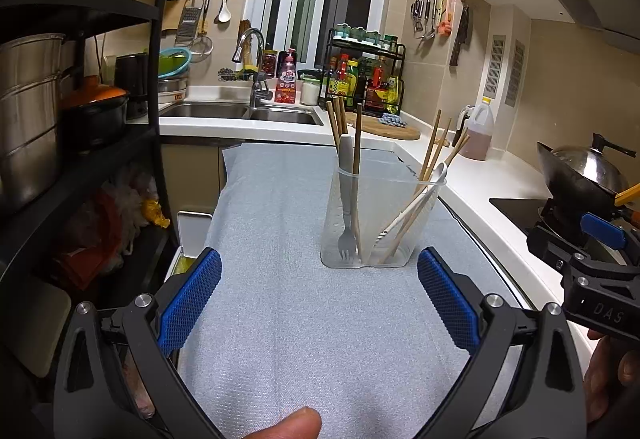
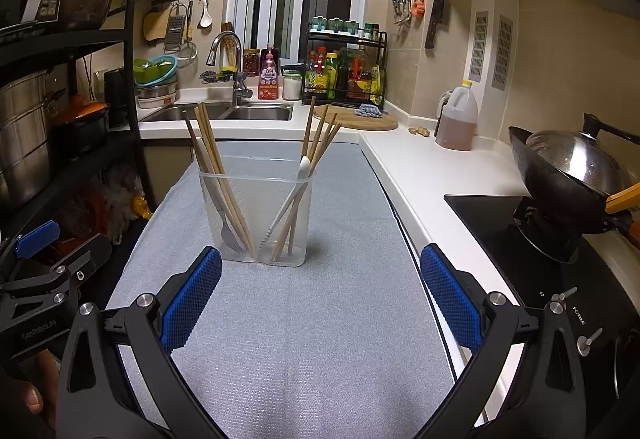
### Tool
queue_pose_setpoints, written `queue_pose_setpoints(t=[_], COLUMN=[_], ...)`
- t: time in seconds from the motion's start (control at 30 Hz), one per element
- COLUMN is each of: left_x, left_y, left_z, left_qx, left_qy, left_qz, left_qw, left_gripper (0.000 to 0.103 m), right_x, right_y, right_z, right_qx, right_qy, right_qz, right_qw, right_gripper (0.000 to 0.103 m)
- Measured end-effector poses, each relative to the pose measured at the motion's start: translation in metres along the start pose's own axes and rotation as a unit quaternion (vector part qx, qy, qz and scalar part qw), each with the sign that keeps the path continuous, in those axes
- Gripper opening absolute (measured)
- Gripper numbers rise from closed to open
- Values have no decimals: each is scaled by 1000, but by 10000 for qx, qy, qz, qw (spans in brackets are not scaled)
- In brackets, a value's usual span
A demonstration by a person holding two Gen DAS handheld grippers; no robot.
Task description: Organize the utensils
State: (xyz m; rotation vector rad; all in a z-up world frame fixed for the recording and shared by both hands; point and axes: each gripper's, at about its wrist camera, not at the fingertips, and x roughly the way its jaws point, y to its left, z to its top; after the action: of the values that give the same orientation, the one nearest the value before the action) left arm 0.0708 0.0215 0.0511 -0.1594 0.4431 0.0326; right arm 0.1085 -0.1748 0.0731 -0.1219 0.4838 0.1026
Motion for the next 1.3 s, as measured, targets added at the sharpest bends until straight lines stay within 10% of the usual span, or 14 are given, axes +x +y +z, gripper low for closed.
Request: queue_pose_setpoints(t=[1.3], left_x=[-2], left_y=[0], left_z=[0], left_qx=[100], left_qy=[-83], left_qz=[-111], left_qw=[9999], left_gripper=[95], right_x=[-5], right_y=[2], right_z=[4], right_qx=[-4], right_qy=[-9], right_qz=[-15], right_qw=[10000], right_gripper=[98])
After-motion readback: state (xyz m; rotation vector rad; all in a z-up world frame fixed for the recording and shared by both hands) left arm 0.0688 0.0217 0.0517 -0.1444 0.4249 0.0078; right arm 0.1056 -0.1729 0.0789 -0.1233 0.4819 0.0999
